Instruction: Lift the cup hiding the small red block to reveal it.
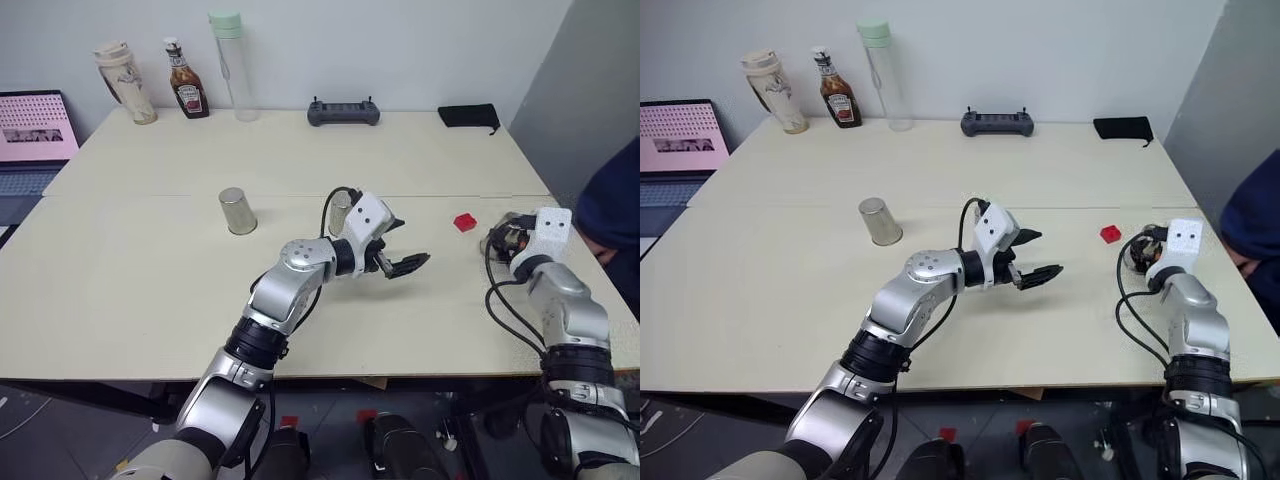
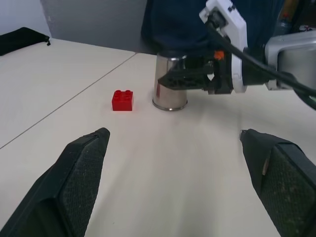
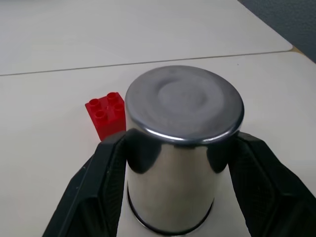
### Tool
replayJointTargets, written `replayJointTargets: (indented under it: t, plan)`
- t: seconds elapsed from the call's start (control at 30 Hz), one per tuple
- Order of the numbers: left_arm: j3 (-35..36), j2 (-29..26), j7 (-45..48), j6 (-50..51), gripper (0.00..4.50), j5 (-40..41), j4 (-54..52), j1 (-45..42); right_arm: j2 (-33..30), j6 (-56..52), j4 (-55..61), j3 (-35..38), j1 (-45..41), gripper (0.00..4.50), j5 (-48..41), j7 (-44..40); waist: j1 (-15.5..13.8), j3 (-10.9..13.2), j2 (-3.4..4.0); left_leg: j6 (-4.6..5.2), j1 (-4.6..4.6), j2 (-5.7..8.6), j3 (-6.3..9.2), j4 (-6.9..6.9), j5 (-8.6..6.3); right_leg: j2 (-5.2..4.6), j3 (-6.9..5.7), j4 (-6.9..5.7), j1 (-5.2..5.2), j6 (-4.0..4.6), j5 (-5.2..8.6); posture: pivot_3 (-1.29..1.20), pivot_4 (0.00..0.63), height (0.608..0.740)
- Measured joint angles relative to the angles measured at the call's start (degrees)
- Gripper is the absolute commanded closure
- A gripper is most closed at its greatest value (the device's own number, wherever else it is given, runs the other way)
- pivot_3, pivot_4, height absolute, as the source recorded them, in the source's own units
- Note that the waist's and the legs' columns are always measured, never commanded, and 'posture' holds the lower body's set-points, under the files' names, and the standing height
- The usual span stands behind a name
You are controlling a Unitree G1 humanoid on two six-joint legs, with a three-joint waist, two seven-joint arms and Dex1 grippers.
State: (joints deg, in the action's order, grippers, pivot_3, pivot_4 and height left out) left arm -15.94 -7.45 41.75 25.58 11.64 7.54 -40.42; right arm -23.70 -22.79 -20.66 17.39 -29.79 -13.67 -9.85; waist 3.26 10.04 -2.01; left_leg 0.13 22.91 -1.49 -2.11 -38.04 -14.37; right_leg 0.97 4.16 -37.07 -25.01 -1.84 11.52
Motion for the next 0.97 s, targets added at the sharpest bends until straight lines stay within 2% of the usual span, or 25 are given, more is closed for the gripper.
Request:
replayJointTargets:
  t: [0.03, 0.2, 0.43, 0.57, 0.77, 0.87, 0.97]
  plan:
    - [0.0, 0.0, 0.0, 0.0, 0.00, 0.0, 0.0, -0.1, 0.0, 0.4, -0.8, 0.0, -0.4, 1.14, 0.1, 0.2, 0.0, 0.0, 0.00, 0.00, 0.00, 0.00, 0.02, 0.00, 0.00, 0.00, -0.01, 0.00, 0.01, 0.00, 0.00, 0.00, 0.150, 0.740]
    - [0.5, -0.3, 0.0, 0.2, 0.00, 0.0, 0.0, -0.5, 0.1, 1.0, -5.3, -0.1, -0.9, 0.14, 1.2, 2.1, -0.1, 0.0, 0.00, 0.00, 0.04, 0.01, 0.03, 0.01, 0.00, -0.04, 0.00, 0.05, 0.02, 0.00, 0.00, 0.00, 0.150, 0.740]
    - [0.9, -1.2, 0.1, 1.4, 0.00, 0.5, -0.3, -0.9, -0.5, 0.4, -2.2, -1.4, 1.1, 0.04, 3.2, 2.9, -0.1, 0.0, 0.01, 0.00, 0.04, 0.00, 0.09, 0.06, 0.00, -0.04, -0.04, 0.07, 0.01, 0.01, 0.01, 0.00, 0.150, 0.740]
    - [1.7, -3.9, 0.9, 3.0, 0.00, 1.2, -2.1, -0.8, -1.1, -6.5, 11.6, -1.7, 8.9, 0.04, 2.9, 2.6, -0.3, 0.0, 0.02, 0.00, 0.07, -0.03, 0.12, 0.09, 0.00, -0.04, -0.05, 0.05, -0.02, 0.02, 0.03, 0.00, 0.150, 0.740]
    - [3.6, -10.4, 4.0, 5.6, 0.00, 2.3, -6.6, 0.7, -1.2, -26.7, 49.3, 2.8, 24.1, 0.04, -4.9, 2.8, -0.3, -0.1, 0.20, -0.01, 0.04, -0.06, 0.16, 0.07, 0.00, -0.04, -0.10, -0.01, -0.05, 0.02, 0.04, 0.00, 0.150, 0.740]
    - [3.9, -11.5, 4.9, 5.9, 0.00, 2.4, -7.1, 1.8, 0.0, -32.5, 63.1, 3.9, 28.9, 0.04, -8.5, 3.0, -0.5, -0.1, 0.17, -0.01, 0.02, -0.09, 0.20, 0.03, 0.00, -0.02, -0.15, 0.03, 0.02, 0.06, 0.07, 0.00, 0.150, 0.740]
    - [3.8, -11.2, 5.2, 6.5, 0.00, 2.9, -7.6, 1.9, 2.9, -36.8, 70.0, 3.6, 30.5, 0.04, -10.3, 4.7, -0.4, -0.1, 0.16, -0.02, 0.02, -0.07, 0.12, -0.07, 0.01, -0.04, -0.06, 0.05, 0.02, 0.29, 0.21, 0.00, 0.150, 0.740]
